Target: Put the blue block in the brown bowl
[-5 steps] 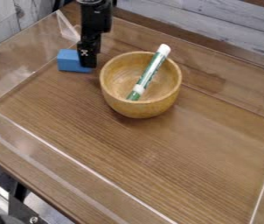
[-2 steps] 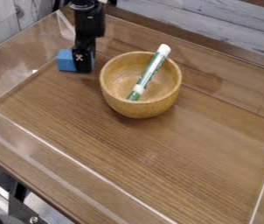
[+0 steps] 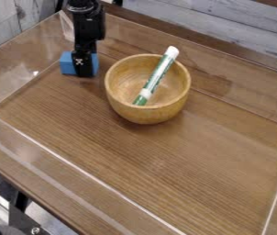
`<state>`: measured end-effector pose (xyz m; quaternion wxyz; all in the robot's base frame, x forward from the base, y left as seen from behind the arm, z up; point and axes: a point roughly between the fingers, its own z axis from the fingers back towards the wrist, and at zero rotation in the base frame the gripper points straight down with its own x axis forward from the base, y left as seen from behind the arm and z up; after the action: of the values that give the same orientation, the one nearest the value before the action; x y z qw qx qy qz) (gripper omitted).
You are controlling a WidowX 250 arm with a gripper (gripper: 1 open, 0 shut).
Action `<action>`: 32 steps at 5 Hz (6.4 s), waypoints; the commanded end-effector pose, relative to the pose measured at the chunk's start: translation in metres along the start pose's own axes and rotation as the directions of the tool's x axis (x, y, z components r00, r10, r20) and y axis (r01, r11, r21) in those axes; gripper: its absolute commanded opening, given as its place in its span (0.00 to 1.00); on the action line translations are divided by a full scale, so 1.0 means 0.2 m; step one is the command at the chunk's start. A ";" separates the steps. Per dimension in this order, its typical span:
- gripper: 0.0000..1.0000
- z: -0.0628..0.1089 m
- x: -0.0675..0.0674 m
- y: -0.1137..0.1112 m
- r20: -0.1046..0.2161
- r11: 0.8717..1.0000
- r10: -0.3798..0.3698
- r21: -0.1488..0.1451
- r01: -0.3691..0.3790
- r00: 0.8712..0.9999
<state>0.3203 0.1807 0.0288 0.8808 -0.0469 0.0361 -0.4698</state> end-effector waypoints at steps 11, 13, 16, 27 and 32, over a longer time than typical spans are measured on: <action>0.00 0.08 -0.08 0.01 0.045 0.995 0.101 -0.005 -0.101 0.994; 0.00 0.09 -0.09 0.00 0.050 0.993 0.118 -0.017 -0.117 0.992; 0.00 0.08 -0.10 0.00 0.057 0.991 0.131 -0.028 -0.130 0.990; 0.00 0.24 -0.09 -0.01 0.080 0.986 0.153 0.053 -0.157 0.985; 0.00 0.51 0.05 0.02 0.130 0.973 0.128 0.178 -0.150 0.983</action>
<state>0.3314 0.1769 0.0878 0.9148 -0.0364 -0.0191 -0.4019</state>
